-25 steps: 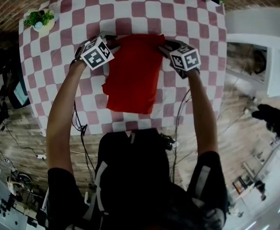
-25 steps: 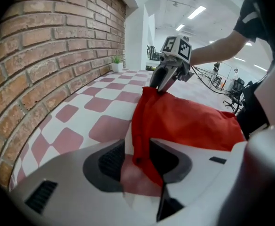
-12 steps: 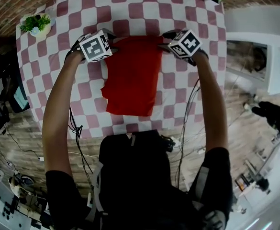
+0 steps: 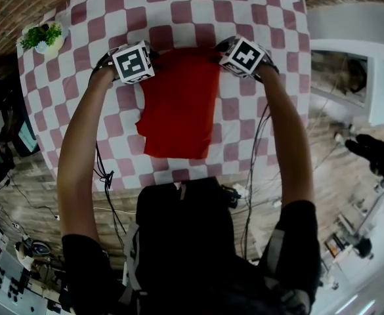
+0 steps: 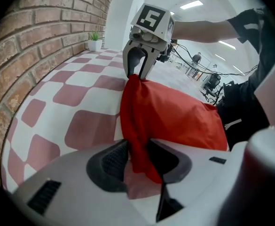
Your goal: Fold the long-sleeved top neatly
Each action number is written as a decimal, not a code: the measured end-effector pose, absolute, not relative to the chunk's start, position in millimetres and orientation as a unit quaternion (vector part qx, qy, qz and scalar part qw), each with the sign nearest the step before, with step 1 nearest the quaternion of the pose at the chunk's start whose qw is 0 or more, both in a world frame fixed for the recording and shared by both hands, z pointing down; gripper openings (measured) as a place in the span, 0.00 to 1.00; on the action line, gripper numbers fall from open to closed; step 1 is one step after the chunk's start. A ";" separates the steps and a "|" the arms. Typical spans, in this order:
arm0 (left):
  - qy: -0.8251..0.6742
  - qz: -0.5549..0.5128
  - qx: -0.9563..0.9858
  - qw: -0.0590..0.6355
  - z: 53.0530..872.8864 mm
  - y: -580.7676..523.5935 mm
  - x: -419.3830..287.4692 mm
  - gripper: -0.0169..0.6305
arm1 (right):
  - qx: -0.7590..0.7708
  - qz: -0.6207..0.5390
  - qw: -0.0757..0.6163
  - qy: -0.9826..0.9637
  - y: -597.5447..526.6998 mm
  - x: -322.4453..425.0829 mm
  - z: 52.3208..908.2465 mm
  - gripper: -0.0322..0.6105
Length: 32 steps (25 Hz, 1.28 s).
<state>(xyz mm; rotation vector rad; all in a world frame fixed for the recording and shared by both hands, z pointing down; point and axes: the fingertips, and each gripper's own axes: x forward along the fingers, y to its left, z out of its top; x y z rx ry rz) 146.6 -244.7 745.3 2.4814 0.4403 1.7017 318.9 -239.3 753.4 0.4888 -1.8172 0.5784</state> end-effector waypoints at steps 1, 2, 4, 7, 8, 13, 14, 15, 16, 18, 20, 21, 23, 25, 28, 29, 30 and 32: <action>0.145 0.559 0.815 0.048 744.9 -244.0 147.0 0.24 | 0.209 0.243 0.551 -0.770 -238.3 318.6 753.7 0.23; 0.146 0.558 0.816 0.045 744.2 -242.9 147.7 0.21 | 0.212 0.241 0.549 -0.772 -237.6 318.5 753.5 0.21; 0.150 0.556 0.817 0.038 743.2 -240.4 147.9 0.13 | 0.218 0.234 0.550 -0.772 -235.2 317.2 750.7 0.17; 0.144 0.557 0.817 0.028 743.7 -240.4 139.9 0.10 | 0.231 0.234 0.539 -0.776 -231.7 309.5 738.3 0.15; 0.139 0.557 0.818 0.026 742.9 -240.6 136.6 0.10 | 0.237 0.232 0.534 -0.778 -231.2 307.8 732.8 0.15; 0.110 0.541 0.834 -0.004 723.4 -237.1 131.8 0.10 | 0.267 0.206 0.520 -0.784 -224.4 300.6 704.3 0.15; 0.106 0.540 0.835 -0.014 718.2 -235.1 130.5 0.10 | 0.272 0.200 0.519 -0.785 -221.7 298.8 698.7 0.15; 0.103 0.541 0.835 -0.025 712.9 -232.9 128.5 0.10 | 0.277 0.194 0.518 -0.786 -219.0 297.2 692.8 0.14; 0.101 0.542 0.834 -0.035 707.7 -230.4 126.5 0.10 | 0.283 0.188 0.517 -0.786 -216.2 295.8 686.6 0.14; 0.098 0.543 0.832 -0.056 697.2 -223.9 123.7 0.10 | 0.294 0.176 0.515 -0.785 -209.0 293.3 673.8 0.14; 0.093 0.544 0.830 -0.080 686.8 -216.3 120.8 0.10 | 0.304 0.164 0.515 -0.785 -199.1 289.8 661.5 0.14; 0.089 0.544 0.829 -0.092 681.4 -212.5 119.4 0.10 | 0.309 0.158 0.515 -0.784 -193.8 288.0 655.4 0.14; 0.082 0.541 0.829 -0.112 670.0 -203.5 116.9 0.10 | 0.319 0.147 0.514 -0.783 -182.1 284.9 643.1 0.14; 0.078 0.536 0.831 -0.126 659.7 -190.0 113.7 0.10 | 0.327 0.139 0.512 -0.782 -167.3 281.1 632.3 0.14; 0.078 0.529 0.833 -0.146 646.8 -165.4 107.6 0.10 | 0.335 0.126 0.509 -0.783 -140.6 274.2 618.3 0.14; 0.078 0.526 0.833 -0.153 642.6 -158.0 105.8 0.10 | 0.339 0.122 0.508 -0.783 -131.5 271.9 613.2 0.14; 0.077 0.523 0.833 -0.161 638.5 -150.7 103.8 0.10 | 0.343 0.117 0.506 -0.782 -122.2 269.3 608.1 0.14; 0.075 0.518 0.834 -0.171 631.5 -134.7 98.9 0.10 | 0.351 0.111 0.502 -0.782 -102.2 263.3 600.1 0.14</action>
